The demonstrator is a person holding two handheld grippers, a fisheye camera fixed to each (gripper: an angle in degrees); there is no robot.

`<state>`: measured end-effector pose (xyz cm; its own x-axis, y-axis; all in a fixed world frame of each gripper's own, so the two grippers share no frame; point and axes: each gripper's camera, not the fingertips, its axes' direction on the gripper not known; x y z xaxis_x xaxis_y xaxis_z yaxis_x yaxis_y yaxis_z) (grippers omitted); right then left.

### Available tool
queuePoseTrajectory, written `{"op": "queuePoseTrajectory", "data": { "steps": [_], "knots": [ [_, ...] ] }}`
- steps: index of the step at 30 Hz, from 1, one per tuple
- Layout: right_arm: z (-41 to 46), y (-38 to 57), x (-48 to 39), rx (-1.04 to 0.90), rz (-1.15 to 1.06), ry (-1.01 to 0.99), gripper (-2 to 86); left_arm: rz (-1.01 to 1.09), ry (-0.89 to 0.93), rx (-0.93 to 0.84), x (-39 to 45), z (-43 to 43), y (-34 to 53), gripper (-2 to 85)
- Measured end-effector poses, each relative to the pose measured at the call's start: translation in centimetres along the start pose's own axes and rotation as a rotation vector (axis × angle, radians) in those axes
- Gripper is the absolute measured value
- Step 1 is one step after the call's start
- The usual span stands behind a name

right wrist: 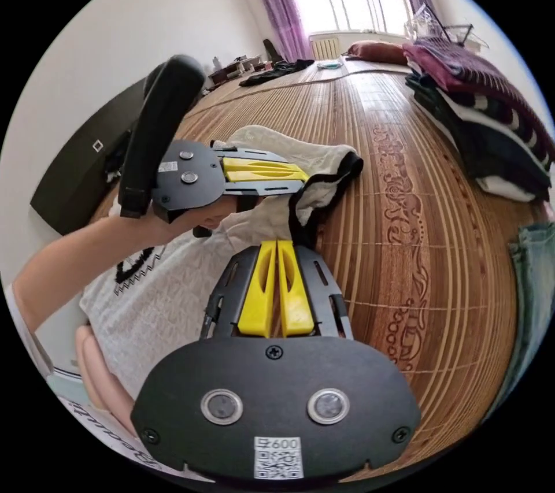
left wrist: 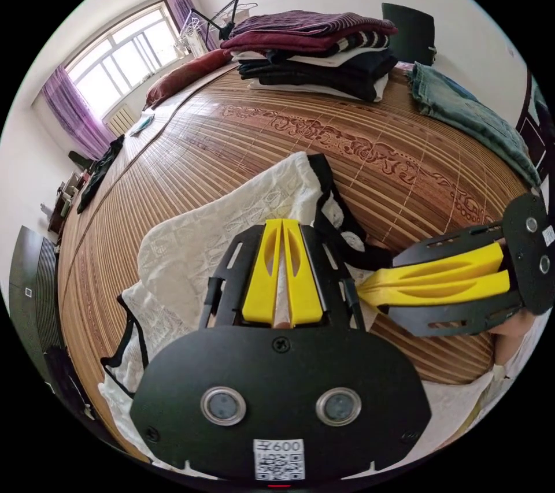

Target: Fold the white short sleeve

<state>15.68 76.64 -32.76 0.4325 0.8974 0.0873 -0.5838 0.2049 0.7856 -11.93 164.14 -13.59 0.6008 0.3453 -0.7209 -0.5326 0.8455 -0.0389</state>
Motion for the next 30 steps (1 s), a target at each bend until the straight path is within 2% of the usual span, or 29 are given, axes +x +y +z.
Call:
{"op": "queuePoseTrajectory", "data": {
  "steps": [3,5,6,7,10,11,14,18,21,22,23,25,30],
  "knots": [
    [-1.5,-0.3,-0.9,0.018,-0.028,-0.108,-0.9,0.007,-0.012,-0.005,0.4,-0.3,-0.4,0.3],
    [-6.0,1.4,-0.5,0.304,-0.01,-0.307,-0.8,0.0,0.002,-0.003,0.2,-0.6,-0.6,0.4],
    [-6.0,1.5,-0.8,0.328,-0.019,-0.298,-0.8,-0.026,0.038,-0.002,-0.5,-0.8,-0.7,0.4],
    [-4.9,1.1,-1.1,0.296,-0.022,-0.245,-0.8,-0.039,0.065,0.001,-1.0,-0.9,-0.7,0.5],
    [1.1,-1.2,-0.5,-0.014,0.08,-0.054,-0.8,-0.114,0.192,0.009,-3.5,-1.2,-0.8,0.7],
    [0.6,-1.2,0.1,0.032,0.1,-0.085,-0.8,-0.137,0.228,0.005,-4.2,-1.2,-0.9,0.8],
    [-0.1,-1.3,1.9,-0.014,0.126,-0.149,-0.8,-0.155,0.265,0.007,-4.6,-1.8,-1.3,0.8],
    [-0.9,-1.6,2.6,-0.026,0.118,-0.215,-0.9,-0.12,0.197,0.008,-2.8,-3.2,-2.2,0.8],
    [-4.4,-0.9,3.1,0.216,0.163,-0.446,-0.9,-0.11,0.181,0.01,-1.8,-4.0,-2.7,0.7],
    [-4.2,-0.6,3.5,0.272,0.215,-0.428,-0.9,-0.108,0.179,0.01,-1.6,-4.2,-2.8,0.7],
    [-2.6,-1.4,3.2,0.19,0.215,-0.297,-0.9,-0.107,0.178,0.01,-1.3,-4.5,-3.0,0.7],
    [0.3,-2.9,2.7,0.0,0.156,-0.195,-0.9,-0.11,0.182,0.011,-0.9,-5.0,-3.4,0.7],
    [-1.6,-2.7,5.0,0.031,0.219,-0.266,-0.8,-0.112,0.133,0.007,1.0,-7.7,-4.8,0.6]
  ]
}}
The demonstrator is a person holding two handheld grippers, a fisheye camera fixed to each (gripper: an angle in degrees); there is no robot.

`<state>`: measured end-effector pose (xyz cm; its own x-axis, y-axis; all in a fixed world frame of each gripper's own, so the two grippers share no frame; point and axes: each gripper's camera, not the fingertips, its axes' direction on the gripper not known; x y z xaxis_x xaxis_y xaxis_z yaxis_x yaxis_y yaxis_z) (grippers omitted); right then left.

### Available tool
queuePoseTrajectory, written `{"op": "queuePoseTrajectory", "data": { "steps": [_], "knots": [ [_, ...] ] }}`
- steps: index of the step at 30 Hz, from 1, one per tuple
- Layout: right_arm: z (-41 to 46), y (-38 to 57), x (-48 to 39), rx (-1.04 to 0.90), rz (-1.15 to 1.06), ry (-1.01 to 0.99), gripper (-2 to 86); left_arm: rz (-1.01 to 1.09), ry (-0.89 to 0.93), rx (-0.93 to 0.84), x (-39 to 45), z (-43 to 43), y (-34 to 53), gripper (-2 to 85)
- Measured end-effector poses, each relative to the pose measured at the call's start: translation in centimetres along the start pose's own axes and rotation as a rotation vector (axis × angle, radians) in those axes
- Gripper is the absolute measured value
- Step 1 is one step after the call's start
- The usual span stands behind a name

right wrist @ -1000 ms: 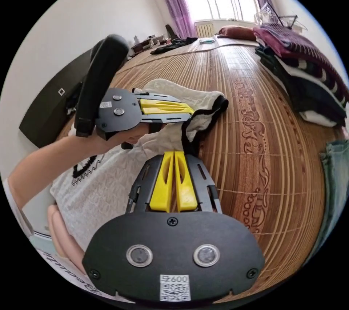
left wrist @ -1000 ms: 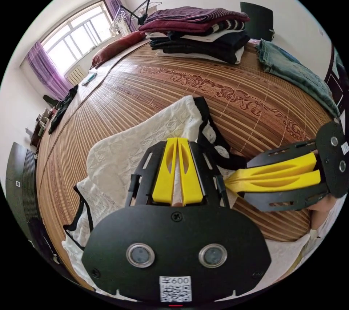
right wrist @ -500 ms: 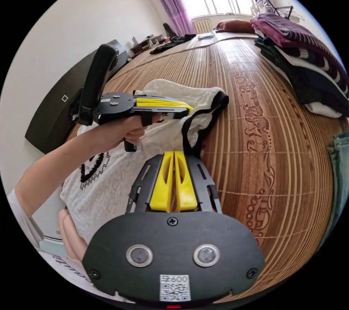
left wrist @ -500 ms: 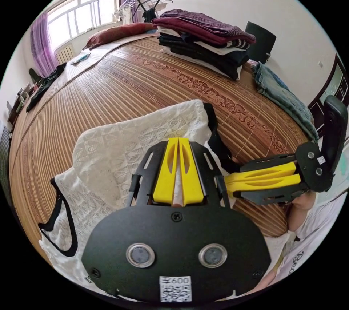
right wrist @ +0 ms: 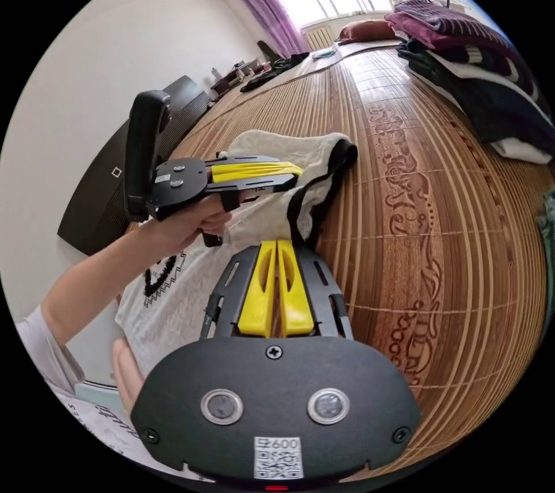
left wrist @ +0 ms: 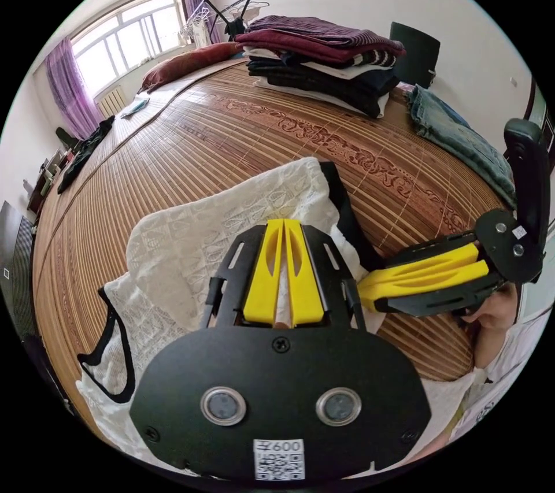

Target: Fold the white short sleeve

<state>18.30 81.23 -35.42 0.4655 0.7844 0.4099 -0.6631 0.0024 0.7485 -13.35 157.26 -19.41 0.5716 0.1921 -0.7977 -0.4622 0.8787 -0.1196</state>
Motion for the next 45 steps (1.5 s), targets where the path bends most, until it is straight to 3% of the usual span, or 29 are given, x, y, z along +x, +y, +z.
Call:
{"op": "queuePoseTrajectory", "data": {
  "steps": [1,4,6,8,11,12,16,18,22,28,30,32,34,36,39,41,43,45],
  "knots": [
    [-0.5,-0.1,0.1,0.006,0.001,-0.004,-0.8,-0.031,-0.013,0.011,-0.1,-0.8,-0.1,0.5],
    [-3.3,0.1,-0.6,0.125,-0.002,-0.057,-0.8,-0.186,-0.168,0.264,-1.3,-7.8,1.1,0.3],
    [-5.8,0.9,-1.3,0.267,-0.043,-0.098,-0.8,-0.197,-0.405,0.379,-1.4,-12.2,2.6,0.3],
    [-6.9,1.1,-1.4,0.319,-0.041,-0.073,-0.8,-0.223,-0.357,0.307,-3.0,-12.7,3.1,0.4],
    [-4.8,-0.5,-0.8,0.171,-0.007,0.06,-0.8,-0.196,-0.174,-0.038,-5.2,-8.4,2.4,0.5],
    [-4.4,-0.7,-1.0,0.144,-0.02,0.119,-0.8,-0.181,-0.223,-0.114,-4.9,-6.9,2.2,0.5],
    [-5.0,-1.0,-3.3,0.114,-0.12,0.32,-0.8,-0.111,-0.361,-0.065,-1.1,-5.5,0.7,0.7],
    [-5.8,-1.1,-2.7,0.113,-0.117,0.304,-0.8,-0.09,-0.434,-0.051,1.4,-5.9,-0.8,0.8],
    [-9.4,-1.7,1.4,0.133,-0.037,0.138,-0.8,-0.069,-0.517,-0.008,3.7,-8.6,-2.2,1.1],
    [-17.0,-1.1,5.1,0.328,-0.017,0.049,-0.8,-0.241,-0.509,0.248,3.0,-23.4,2.7,1.6],
    [-19.7,-0.1,7.0,0.45,-0.012,-0.109,-0.8,-0.216,-0.598,0.197,4.3,-29.2,7.4,1.6],
    [-21.7,0.6,10.8,0.551,-0.016,-0.429,-0.9,-0.23,-0.665,0.103,5.0,-32.6,12.0,1.6],
    [-21.7,0.3,13.5,0.564,0.019,-0.613,-0.9,-0.251,-0.709,0.029,5.4,-35.9,17.4,1.6],
    [-21.3,-0.7,14.4,0.543,-0.018,-0.713,-0.9,-0.292,-0.746,-0.073,4.6,-39.2,23.7,1.4],
    [-19.2,-4.0,13.1,0.346,-0.142,-0.778,-0.9,-0.375,-0.709,-0.135,2.9,-42.0,28.5,1.2],
    [-16.7,-6.1,11.2,0.173,-0.201,-0.643,-0.9,-0.411,-0.688,-0.124,2.1,-42.7,30.0,1.1],
    [-15.2,-7.3,11.4,0.091,-0.073,-0.435,-0.9,-0.409,-0.702,-0.146,1.3,-42.4,30.8,1.0],
    [-15.6,-7.7,13.0,0.114,0.012,-0.371,-0.9,-0.409,-0.801,-0.15,-0.3,-42.1,30.2,1.0]
  ]
}}
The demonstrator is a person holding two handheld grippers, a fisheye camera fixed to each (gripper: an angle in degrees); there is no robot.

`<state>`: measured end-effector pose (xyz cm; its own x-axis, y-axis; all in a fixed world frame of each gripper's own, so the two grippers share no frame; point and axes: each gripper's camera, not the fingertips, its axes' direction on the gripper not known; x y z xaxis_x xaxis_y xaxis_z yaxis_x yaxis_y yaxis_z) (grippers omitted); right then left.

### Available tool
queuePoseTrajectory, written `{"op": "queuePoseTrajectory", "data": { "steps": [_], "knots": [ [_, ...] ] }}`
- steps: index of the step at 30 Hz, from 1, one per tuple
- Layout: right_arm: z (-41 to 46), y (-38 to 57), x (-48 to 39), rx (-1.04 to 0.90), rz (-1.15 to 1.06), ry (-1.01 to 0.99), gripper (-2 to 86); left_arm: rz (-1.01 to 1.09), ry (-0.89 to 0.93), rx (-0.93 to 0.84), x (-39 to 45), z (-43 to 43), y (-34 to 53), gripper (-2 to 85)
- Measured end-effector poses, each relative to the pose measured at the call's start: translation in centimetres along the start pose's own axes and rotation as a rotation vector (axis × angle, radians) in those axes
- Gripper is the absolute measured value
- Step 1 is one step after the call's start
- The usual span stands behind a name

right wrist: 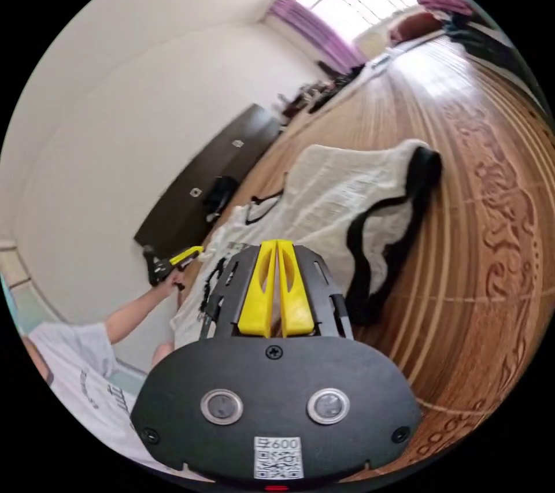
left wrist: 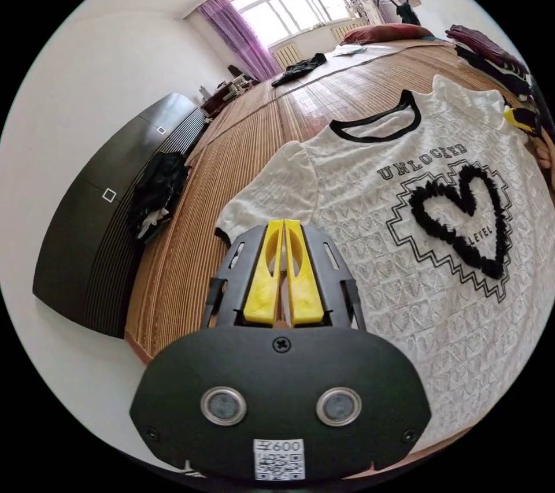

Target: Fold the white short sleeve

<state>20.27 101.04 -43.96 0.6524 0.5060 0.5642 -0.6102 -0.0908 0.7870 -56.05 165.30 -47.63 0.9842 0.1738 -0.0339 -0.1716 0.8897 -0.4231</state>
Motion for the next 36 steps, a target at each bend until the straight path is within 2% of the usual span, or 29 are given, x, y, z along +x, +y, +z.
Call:
{"op": "queuePoseTrajectory", "data": {
  "steps": [2,4,5,6,8,12,19,22,24,27,29,32,34,36],
  "knots": [
    [-1.6,-0.4,1.9,0.068,0.013,-0.064,-0.8,0.027,0.005,0.035,-0.5,0.4,-2.5,0.9],
    [-1.5,-1.3,3.2,0.066,0.074,-0.014,-0.8,0.095,0.143,0.007,-0.5,1.8,-5.2,0.8],
    [-0.8,-2.1,3.5,0.035,0.089,0.04,-0.8,0.119,0.255,-0.087,-0.3,3.7,-6.7,0.7],
    [-0.4,-2.5,3.5,0.011,0.094,0.078,-0.8,0.126,0.289,-0.161,-0.3,5.5,-7.3,0.6],
    [0.9,-3.8,3.6,-0.035,0.078,0.172,-0.8,0.061,0.211,-0.102,-1.4,5.4,-7.1,0.7],
    [0.5,-5.7,7.2,0.017,0.155,0.15,-0.9,0.15,0.069,-0.056,-1.6,4.4,-7.4,0.5],
    [0.7,-7.2,11.9,0.047,0.139,0.119,-0.8,0.082,0.15,-0.004,-7.4,1.1,-6.5,0.4],
    [-1.4,-5.4,12.7,0.154,0.053,0.061,-0.8,-0.076,0.225,0.123,-13.0,-2.0,-3.9,0.6],
    [-3.2,-3.8,13.3,0.247,-0.052,-0.062,-0.8,-0.322,0.389,0.307,-20.4,-4.3,0.4,0.6],
    [-4.6,-2.1,16.5,0.333,-0.043,-0.163,-0.9,-0.478,0.562,0.581,-28.6,-8.4,7.6,0.5],
    [-4.7,-0.7,17.1,0.359,-0.059,-0.156,-0.9,-0.414,0.579,0.602,-30.9,-12.1,11.2,0.4],
    [-5.9,2.3,16.7,0.37,-0.043,-0.153,-0.9,-0.119,0.585,0.461,-30.7,-18.5,16.4,0.5],
    [-6.3,3.6,15.7,0.228,-0.088,-0.269,-0.9,0.041,0.59,0.331,-29.7,-21.2,19.2,0.6],
    [-5.7,5.4,14.1,0.025,-0.143,-0.389,-0.9,0.119,0.774,0.157,-29.6,-22.6,21.8,0.8]
  ]
}}
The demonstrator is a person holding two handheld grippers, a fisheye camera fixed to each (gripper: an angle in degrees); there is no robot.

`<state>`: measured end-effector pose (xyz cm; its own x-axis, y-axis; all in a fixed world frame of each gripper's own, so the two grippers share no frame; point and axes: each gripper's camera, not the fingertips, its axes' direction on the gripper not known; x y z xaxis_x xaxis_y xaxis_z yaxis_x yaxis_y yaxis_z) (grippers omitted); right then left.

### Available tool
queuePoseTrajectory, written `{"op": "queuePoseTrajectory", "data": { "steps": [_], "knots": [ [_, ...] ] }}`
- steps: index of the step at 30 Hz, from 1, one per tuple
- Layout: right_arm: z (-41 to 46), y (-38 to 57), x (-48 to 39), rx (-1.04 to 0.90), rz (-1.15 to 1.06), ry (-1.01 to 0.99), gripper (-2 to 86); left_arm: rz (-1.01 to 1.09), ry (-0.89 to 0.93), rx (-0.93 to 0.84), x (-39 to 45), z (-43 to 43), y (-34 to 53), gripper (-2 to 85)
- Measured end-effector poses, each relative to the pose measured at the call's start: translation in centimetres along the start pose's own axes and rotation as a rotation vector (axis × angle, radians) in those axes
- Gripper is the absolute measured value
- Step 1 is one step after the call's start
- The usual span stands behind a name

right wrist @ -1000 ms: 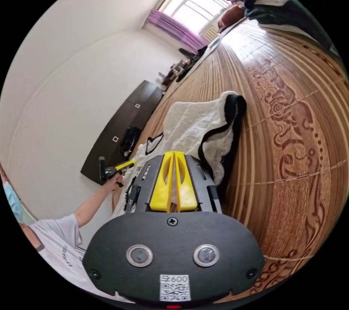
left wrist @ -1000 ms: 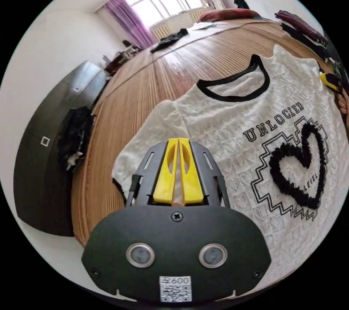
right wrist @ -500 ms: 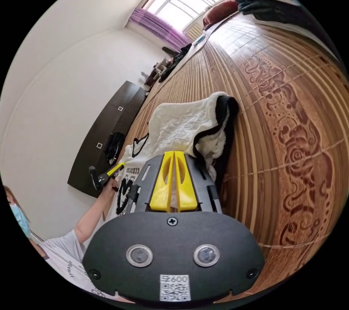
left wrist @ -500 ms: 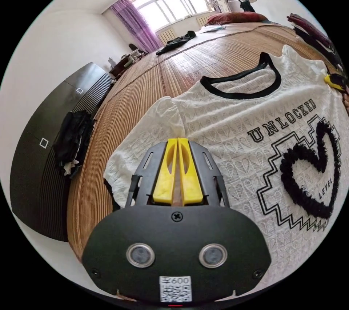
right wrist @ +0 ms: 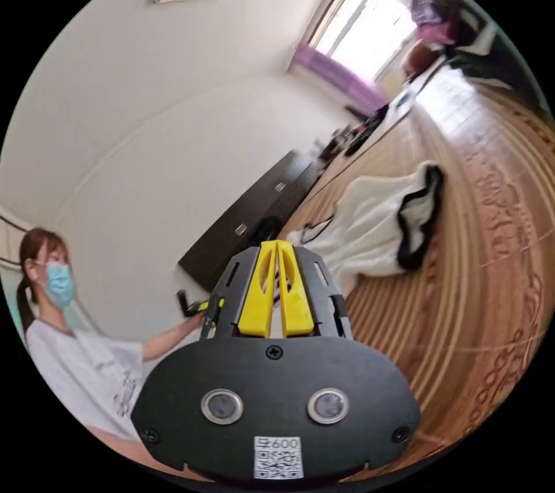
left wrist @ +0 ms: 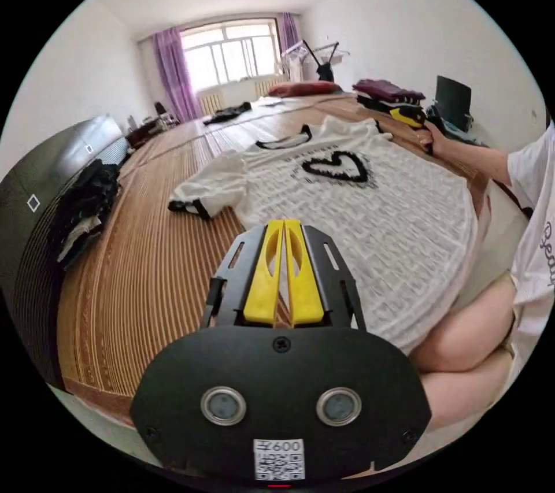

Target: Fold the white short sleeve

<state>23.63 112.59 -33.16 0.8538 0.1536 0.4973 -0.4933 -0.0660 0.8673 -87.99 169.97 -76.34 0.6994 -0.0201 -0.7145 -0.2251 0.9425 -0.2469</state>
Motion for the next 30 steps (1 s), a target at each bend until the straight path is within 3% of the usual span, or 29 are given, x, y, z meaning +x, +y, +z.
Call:
{"op": "queuePoseTrajectory", "data": {
  "steps": [2,5,6,12,16,18,19,23,30],
  "knots": [
    [3.7,4.2,-2.0,-0.358,0.046,0.032,-0.9,-0.016,0.194,-0.058,0.1,-0.5,1.5,0.9],
    [8.8,13.0,-4.0,-0.825,0.035,0.216,-0.9,-0.136,0.169,-0.207,-0.7,0.8,4.7,0.9],
    [9.4,14.9,-4.4,-0.89,0.014,0.256,-0.9,-0.169,0.167,-0.106,-1.0,-0.3,6.3,0.9],
    [3.1,21.9,-4.1,-0.546,0.014,0.391,-0.8,-0.359,0.321,0.081,-4.1,-2.8,13.1,0.8],
    [0.2,25.4,-4.4,-0.238,-0.046,0.498,-0.8,-0.422,0.199,0.18,-4.8,-5.4,15.3,0.6],
    [1.4,27.4,-2.2,-0.254,-0.013,0.545,-0.8,-0.442,0.112,0.075,-4.9,-4.1,16.2,0.6],
    [3.1,29.1,0.4,-0.375,0.047,0.653,-0.8,-0.414,0.099,0.066,-4.6,-3.8,16.4,0.6],
    [4.8,34.7,1.0,-0.29,-0.236,0.742,-0.8,-0.24,-0.084,0.114,-1.1,-3.3,18.1,0.7],
    [11.7,40.8,2.1,-0.266,-0.458,1.048,-0.8,-0.151,-0.365,0.184,4.6,0.1,21.4,0.4]
  ]
}}
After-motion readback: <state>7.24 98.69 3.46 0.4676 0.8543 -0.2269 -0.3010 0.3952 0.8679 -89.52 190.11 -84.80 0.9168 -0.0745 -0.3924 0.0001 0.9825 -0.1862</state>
